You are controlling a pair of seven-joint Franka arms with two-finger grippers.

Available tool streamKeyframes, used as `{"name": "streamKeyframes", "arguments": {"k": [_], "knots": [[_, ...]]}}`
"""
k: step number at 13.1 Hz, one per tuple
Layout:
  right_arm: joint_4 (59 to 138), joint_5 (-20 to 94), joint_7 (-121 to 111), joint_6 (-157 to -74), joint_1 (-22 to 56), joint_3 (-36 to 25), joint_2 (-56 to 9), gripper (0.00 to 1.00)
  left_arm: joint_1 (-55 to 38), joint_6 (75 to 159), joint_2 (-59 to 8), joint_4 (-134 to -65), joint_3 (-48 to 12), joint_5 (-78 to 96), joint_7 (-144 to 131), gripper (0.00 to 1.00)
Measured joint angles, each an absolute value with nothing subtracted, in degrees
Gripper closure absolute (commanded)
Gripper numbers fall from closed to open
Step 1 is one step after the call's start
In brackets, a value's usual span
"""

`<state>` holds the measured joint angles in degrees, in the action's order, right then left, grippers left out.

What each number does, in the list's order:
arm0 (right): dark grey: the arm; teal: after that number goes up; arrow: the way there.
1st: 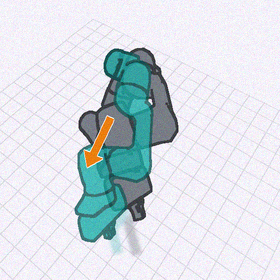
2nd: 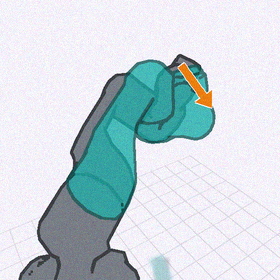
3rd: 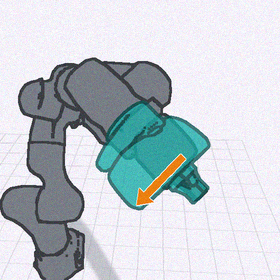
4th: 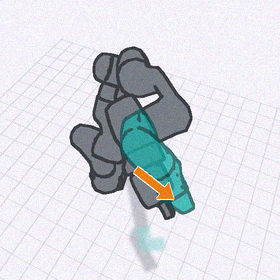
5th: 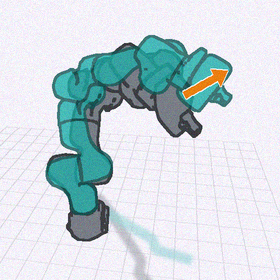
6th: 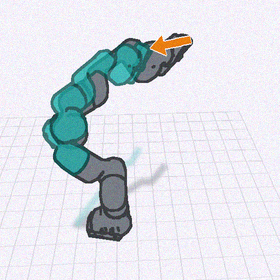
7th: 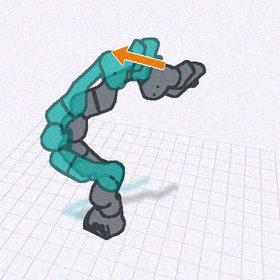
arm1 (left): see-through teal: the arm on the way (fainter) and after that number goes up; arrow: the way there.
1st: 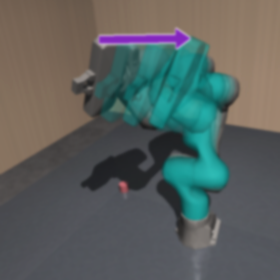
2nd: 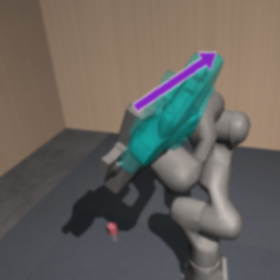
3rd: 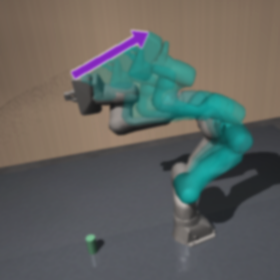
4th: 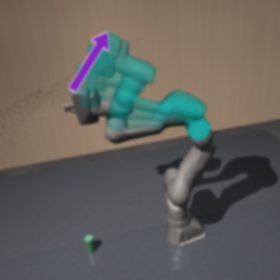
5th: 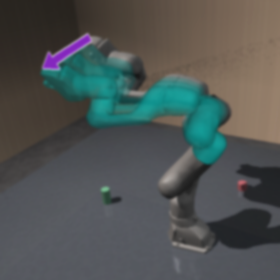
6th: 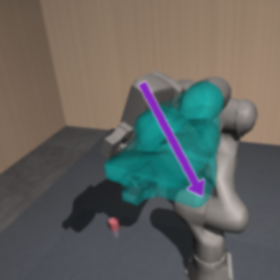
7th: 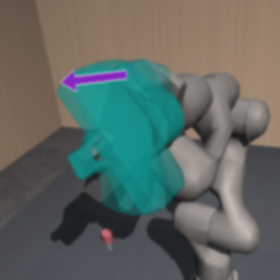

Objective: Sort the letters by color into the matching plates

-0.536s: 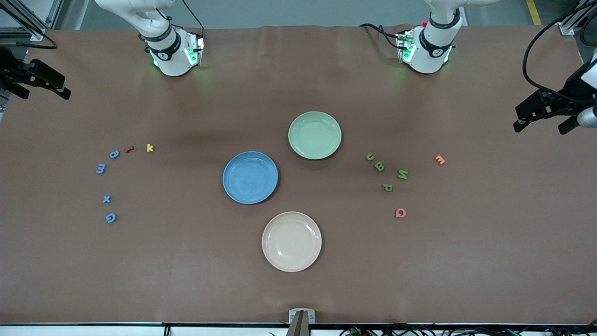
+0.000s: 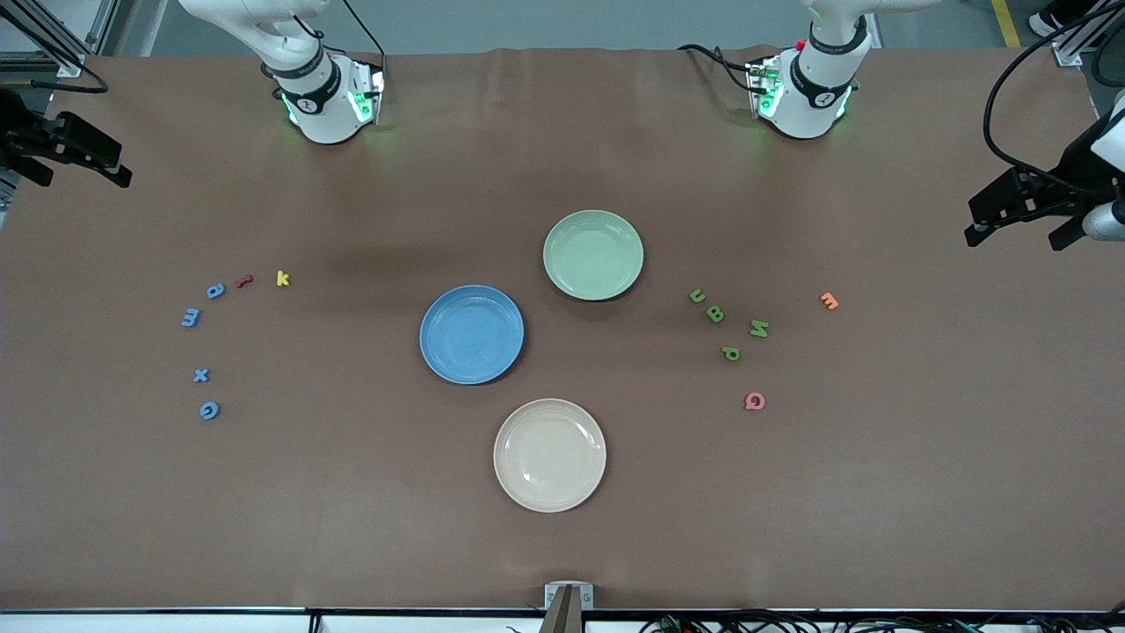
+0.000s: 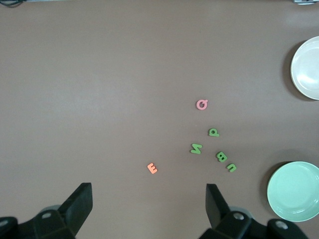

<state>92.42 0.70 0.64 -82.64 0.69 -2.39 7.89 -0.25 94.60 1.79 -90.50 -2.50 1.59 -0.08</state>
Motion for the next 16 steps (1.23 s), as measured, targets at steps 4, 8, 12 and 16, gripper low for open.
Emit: {"name": "streamKeyframes", "arguments": {"k": [4, 8, 12, 16], "knots": [[91.8, 0.5, 0.7, -82.7, 0.2, -2.5, 7.4, 0.0, -0.5, 92.3, -1.0, -91.5, -3.8, 1.6, -3.0, 0.0], [92.0, -0.6, 0.6, -88.0, -2.4, -2.7, 2.2, 0.0, -0.8, 92.8, -6.2, -92.9, -5.5, 1.6, -3.6, 0.0], [92.2, -0.9, 0.4, -90.1, -5.3, -2.9, -6.9, 0.0, -0.8, 102.4, -8.0, -100.9, -9.1, 1.6, -5.6, 0.0], [95.0, -1.2, -1.6, -92.6, -6.7, -2.9, -10.0, 0.15, -0.9, 113.3, -8.2, -110.7, -12.0, 1.6, -9.7, 0.0]]}}
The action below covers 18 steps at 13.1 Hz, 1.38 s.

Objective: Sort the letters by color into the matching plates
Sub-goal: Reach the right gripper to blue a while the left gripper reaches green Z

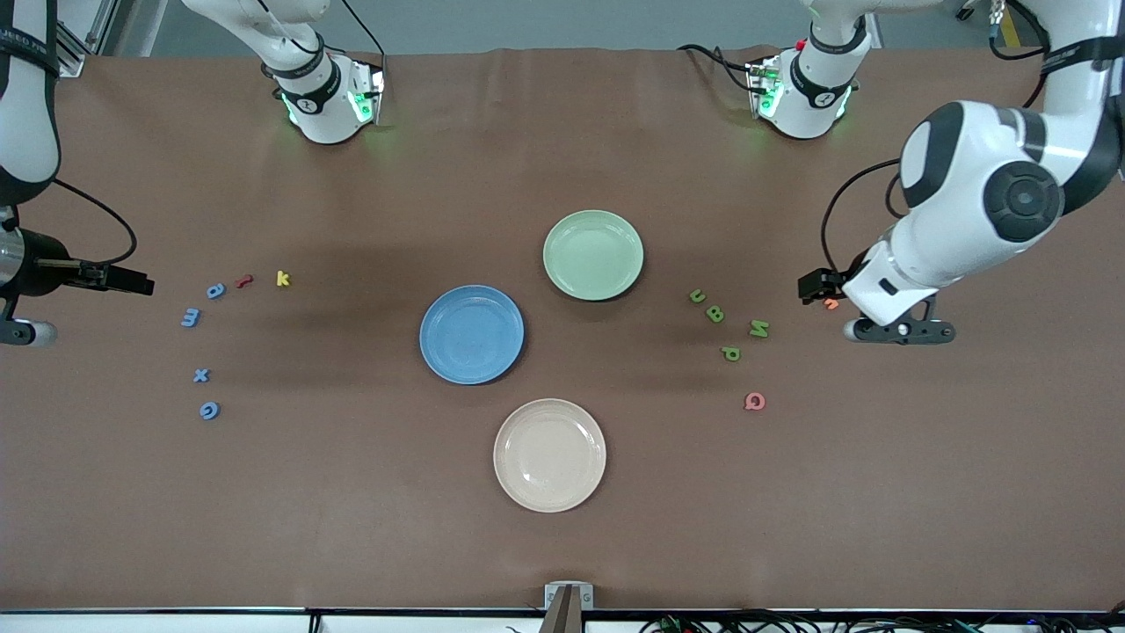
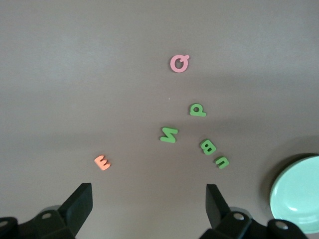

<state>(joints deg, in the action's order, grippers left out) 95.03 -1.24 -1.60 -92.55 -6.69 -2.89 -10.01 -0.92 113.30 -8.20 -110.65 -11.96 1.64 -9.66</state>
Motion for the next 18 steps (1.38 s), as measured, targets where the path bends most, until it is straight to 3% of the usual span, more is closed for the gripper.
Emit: {"name": "streamKeyframes", "arguments": {"k": [3, 8, 10, 18], "knots": [[101.4, -1.3, -4.6, -98.4, -10.1, -3.0, -9.8, 0.18, -0.9, 120.5, -8.9, -116.3, -12.9, 1.6, -11.1, 0.0], [119.8, -1.3, -11.2, -118.2, -14.9, -3.1, -7.0, 0.21, -2.9, 132.1, -14.9, -121.7, -14.7, 0.5, -14.6, 0.0], [125.9, -1.3, -14.5, -125.4, -17.2, -3.1, -6.1, 0.32, -3.0, 134.7, -17.3, -122.5, -14.6, -2.1, -15.7, 0.0], [141.0, -1.5, -17.8, -149.5, -18.8, -3.0, -6.4, 0.32, -2.8, 143.2, -24.5, -123.8, -14.5, -11.0, -22.8, 0.06]]}}
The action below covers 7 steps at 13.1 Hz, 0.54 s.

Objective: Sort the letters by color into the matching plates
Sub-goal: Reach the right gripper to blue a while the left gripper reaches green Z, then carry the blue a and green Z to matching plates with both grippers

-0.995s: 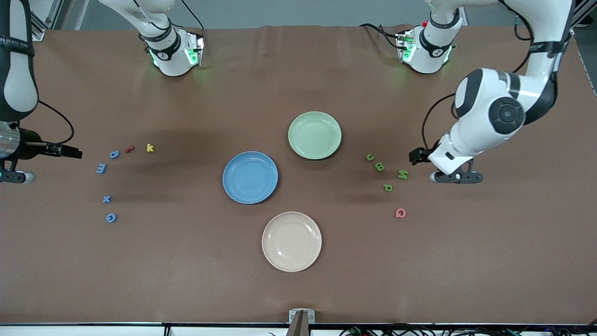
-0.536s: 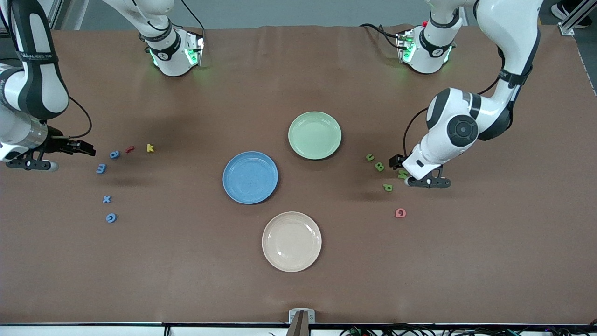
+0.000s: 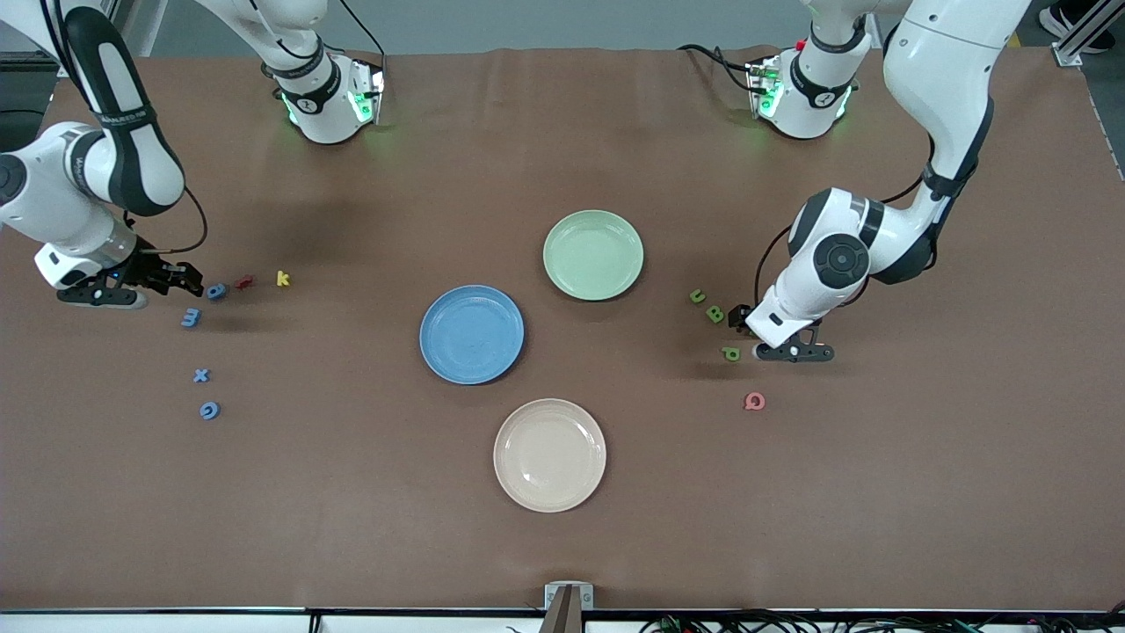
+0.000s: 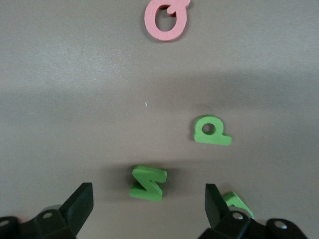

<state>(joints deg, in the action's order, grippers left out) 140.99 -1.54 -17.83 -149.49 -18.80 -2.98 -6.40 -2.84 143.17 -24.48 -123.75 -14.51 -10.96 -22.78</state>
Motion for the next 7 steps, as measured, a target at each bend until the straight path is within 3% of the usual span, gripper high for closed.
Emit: {"name": "streamKeyframes", "arguments": {"k": [5, 7], "knots": [[143.5, -1.6, -23.1, -158.6, -21.8, -3.0, -10.7, 0.32, -2.6, 144.9, -26.0, -124.0, -14.4, -12.1, -23.6, 0.2], [144.3, -1.6, -23.3, -160.2, -22.1, -3.0, -12.3, 0.32, -2.6, 145.4, -26.4, -124.1, -14.4, -12.1, -23.6, 0.21]]}}
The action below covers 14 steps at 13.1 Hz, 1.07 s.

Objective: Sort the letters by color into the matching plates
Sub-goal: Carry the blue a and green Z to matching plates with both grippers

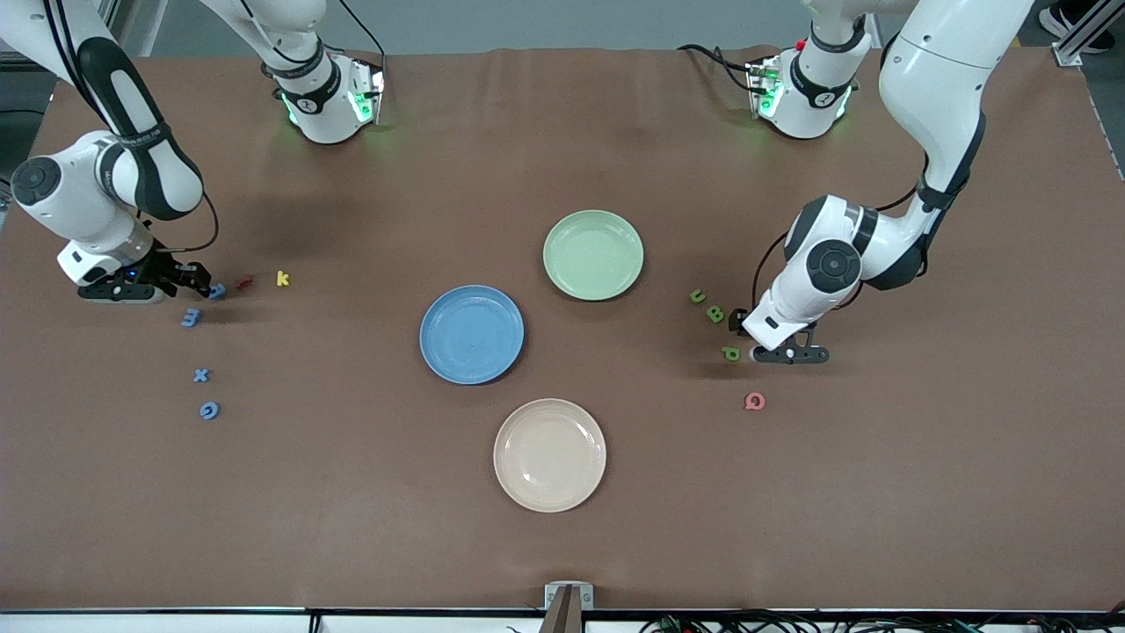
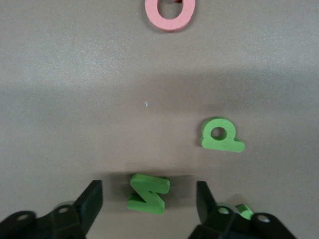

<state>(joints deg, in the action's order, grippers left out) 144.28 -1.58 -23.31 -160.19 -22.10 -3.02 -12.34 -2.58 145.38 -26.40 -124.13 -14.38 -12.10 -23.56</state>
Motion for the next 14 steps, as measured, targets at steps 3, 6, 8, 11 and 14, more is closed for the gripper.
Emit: {"name": "streamKeyframes", "arguments": {"k": [3, 6, 8, 11, 14], "knots": [[144.8, -1.6, -23.3, -160.3, -22.1, -2.9, -13.0, 0.32, -2.6, 146.3, -27.3, -124.2, -14.3, -12.8, -23.7, 0.29], [145.1, -1.6, -23.3, -160.3, -22.1, -2.9, -13.7, 0.32, -2.6, 146.7, -27.4, -124.2, -14.3, -12.8, -23.8, 0.48], [145.1, -1.6, -23.3, -160.3, -22.1, -2.9, -14.4, 0.32, -2.6, 146.7, -27.3, -124.2, -14.3, -12.9, -23.8, 0.58], [145.1, -1.6, -23.3, -160.6, -22.1, -2.7, -15.0, 0.32, -2.5, 146.7, -27.0, -124.1, -14.3, -12.9, -23.8, 0.7], [145.1, -1.6, -23.3, -161.1, -22.1, -2.7, -15.8, 0.4, -2.5, 146.7, -26.9, -124.1, -14.3, -12.9, -23.8, 0.74]]}}
